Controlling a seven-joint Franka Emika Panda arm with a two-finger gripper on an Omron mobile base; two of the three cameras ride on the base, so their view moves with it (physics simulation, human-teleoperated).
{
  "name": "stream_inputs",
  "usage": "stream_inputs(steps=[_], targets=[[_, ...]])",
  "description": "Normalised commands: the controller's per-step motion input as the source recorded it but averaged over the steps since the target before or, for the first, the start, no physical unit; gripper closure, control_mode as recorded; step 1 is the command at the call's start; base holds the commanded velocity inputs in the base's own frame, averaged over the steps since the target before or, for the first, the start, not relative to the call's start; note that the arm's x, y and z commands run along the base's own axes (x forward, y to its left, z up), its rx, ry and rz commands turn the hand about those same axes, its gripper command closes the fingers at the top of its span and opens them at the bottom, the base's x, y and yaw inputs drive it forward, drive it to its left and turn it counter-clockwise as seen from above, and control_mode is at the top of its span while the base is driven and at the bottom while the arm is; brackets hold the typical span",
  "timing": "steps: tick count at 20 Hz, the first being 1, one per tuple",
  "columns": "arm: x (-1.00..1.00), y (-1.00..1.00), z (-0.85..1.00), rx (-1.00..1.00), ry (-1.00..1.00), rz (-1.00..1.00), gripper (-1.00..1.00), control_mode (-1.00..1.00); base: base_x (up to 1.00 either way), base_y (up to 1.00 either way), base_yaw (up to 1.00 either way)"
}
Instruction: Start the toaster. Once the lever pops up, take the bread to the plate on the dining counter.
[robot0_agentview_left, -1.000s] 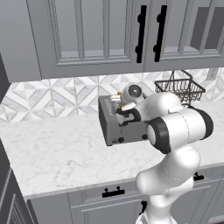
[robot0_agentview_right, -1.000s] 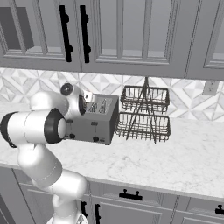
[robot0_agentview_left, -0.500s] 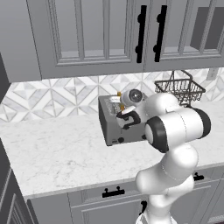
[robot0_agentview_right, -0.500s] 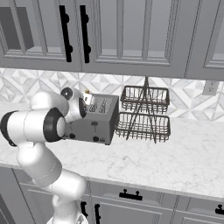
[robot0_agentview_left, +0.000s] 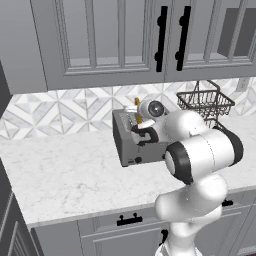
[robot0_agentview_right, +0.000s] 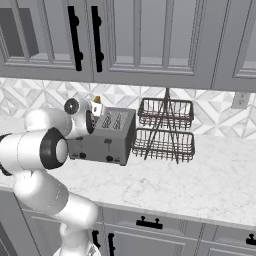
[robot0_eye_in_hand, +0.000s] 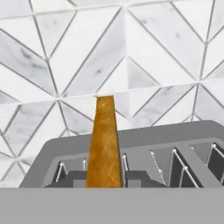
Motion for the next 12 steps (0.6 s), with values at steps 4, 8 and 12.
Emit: stream_inputs(steps=[4,8,12], targets=[[-0.24,0.00,0.64,0.02,0.00,0.00,1.00,-1.00,0.00,0.00,0.00],[-0.36,0.00,0.71,0.03,0.01,0.00,1.00,-1.00,0.00,0.00,0.00],[-0.69,0.00,0.63,0.04,0.12,0.00,1.00,-1.00,0.00,0.00,0.00]])
